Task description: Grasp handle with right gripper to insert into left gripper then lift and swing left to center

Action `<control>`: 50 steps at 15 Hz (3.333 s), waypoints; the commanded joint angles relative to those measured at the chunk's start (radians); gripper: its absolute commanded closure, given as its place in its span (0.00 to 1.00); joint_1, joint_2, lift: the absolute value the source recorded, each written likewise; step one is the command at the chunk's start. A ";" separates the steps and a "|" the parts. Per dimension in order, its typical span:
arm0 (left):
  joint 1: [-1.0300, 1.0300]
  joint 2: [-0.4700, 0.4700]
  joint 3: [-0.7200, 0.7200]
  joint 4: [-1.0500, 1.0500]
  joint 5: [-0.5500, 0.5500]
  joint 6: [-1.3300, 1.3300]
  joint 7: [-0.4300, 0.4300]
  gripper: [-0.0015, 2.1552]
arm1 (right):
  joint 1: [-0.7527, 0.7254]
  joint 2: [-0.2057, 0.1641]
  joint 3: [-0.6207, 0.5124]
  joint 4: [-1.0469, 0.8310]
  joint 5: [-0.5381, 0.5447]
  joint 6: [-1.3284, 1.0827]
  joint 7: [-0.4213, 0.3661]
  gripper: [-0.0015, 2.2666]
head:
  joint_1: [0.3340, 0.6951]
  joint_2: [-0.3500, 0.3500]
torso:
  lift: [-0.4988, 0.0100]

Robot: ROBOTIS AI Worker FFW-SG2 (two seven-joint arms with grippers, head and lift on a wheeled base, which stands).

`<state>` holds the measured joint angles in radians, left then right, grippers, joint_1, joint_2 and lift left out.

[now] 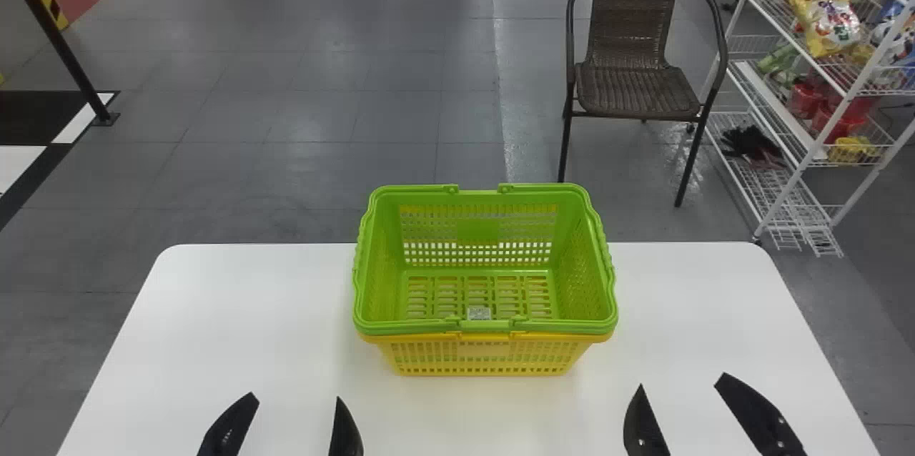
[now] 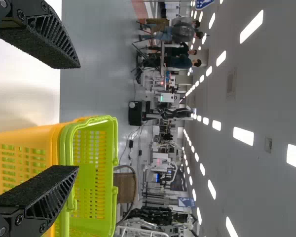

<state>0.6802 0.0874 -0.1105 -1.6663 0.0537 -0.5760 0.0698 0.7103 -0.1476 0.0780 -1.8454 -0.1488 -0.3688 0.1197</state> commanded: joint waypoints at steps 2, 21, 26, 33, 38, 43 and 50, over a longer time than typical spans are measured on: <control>-0.001 0.000 -0.002 -0.003 0.000 -0.001 0.001 0.04 | 0.000 -0.003 0.002 -0.002 0.000 0.000 0.000 0.05 | 1.00 0.54 | 0.98; -0.062 0.015 0.051 -0.363 -0.006 0.529 -0.016 0.04 | 0.003 -0.007 0.006 0.000 0.000 0.000 0.000 0.05 | 1.00 0.54 | 0.98; -0.231 0.015 0.149 -0.434 0.081 0.937 -0.185 0.03 | 0.003 -0.007 0.005 0.003 0.000 0.000 0.000 0.05 | 1.00 0.56 | 0.98; -0.539 0.012 0.264 -0.366 0.179 1.422 -0.395 0.03 | 0.008 -0.007 0.002 0.005 0.005 0.003 0.000 0.05 | 1.00 0.58 | 0.98; -0.795 0.014 0.337 -0.078 0.281 1.618 -0.565 0.03 | 0.015 -0.007 0.000 0.003 0.009 0.003 0.000 0.05 | 1.00 0.54 | 0.98; -1.002 0.041 0.360 0.229 0.267 1.622 -0.651 0.04 | 0.024 -0.007 -0.006 0.003 0.009 0.000 0.000 0.05 | 1.00 0.53 | 0.98; -1.125 0.066 0.347 0.497 0.183 1.609 -0.705 0.04 | 0.028 -0.007 -0.011 0.003 0.011 -0.003 0.000 0.05 | 1.00 0.56 | 0.98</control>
<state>-0.4295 0.1531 0.2410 -1.2030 0.2523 1.0346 -0.6294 0.7380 -0.1549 0.0676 -1.8423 -0.1395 -0.3693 0.1196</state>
